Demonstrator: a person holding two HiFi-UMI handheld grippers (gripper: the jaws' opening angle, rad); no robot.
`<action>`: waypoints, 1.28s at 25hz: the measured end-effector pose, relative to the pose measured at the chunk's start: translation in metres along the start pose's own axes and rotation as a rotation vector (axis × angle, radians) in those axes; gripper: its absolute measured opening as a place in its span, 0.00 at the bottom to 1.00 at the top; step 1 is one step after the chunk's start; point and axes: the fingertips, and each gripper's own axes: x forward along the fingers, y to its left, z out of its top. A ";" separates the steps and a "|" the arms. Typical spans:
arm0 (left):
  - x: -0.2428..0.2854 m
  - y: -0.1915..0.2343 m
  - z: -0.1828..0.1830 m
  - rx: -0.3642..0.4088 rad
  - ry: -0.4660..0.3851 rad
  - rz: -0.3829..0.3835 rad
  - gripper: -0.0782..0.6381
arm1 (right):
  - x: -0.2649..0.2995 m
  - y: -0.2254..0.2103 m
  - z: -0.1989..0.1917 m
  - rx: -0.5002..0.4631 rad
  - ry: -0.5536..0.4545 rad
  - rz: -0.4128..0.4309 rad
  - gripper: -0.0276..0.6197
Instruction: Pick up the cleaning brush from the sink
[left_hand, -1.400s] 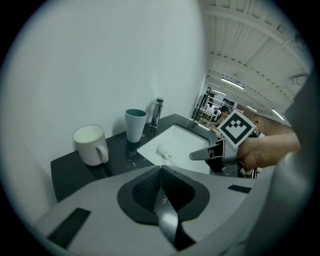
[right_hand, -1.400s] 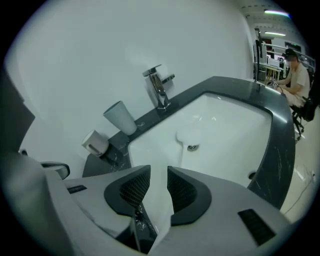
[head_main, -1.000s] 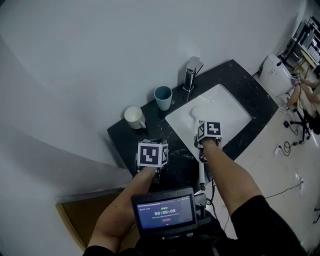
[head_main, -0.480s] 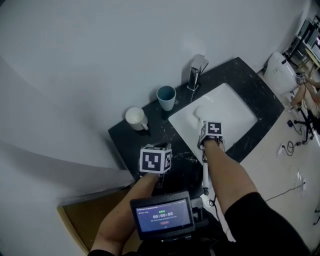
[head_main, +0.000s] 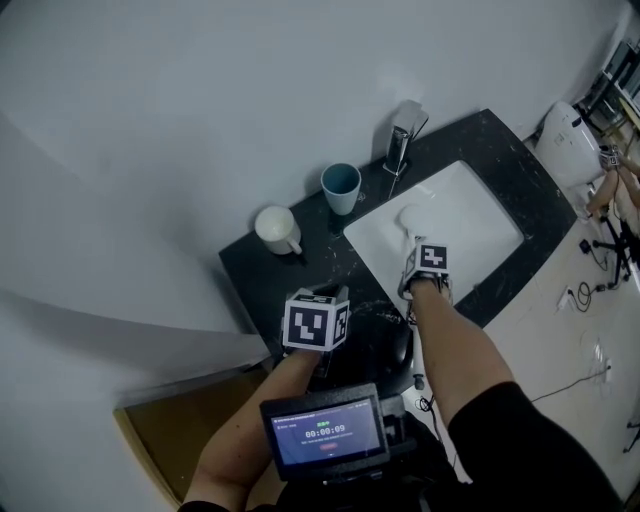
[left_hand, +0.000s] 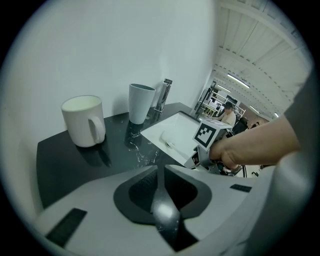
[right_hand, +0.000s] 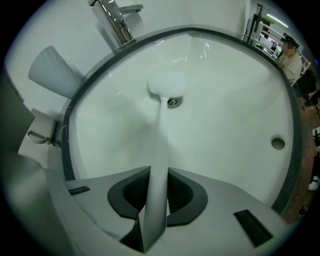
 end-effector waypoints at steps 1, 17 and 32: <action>0.000 -0.001 -0.002 -0.001 0.002 -0.001 0.19 | -0.001 -0.003 -0.001 0.008 0.002 0.000 0.12; -0.033 -0.035 -0.002 0.040 -0.059 -0.036 0.19 | -0.072 -0.008 -0.002 0.013 -0.160 0.103 0.12; -0.109 -0.098 0.004 0.106 -0.306 0.030 0.17 | -0.203 -0.009 -0.035 -0.188 -0.458 0.401 0.12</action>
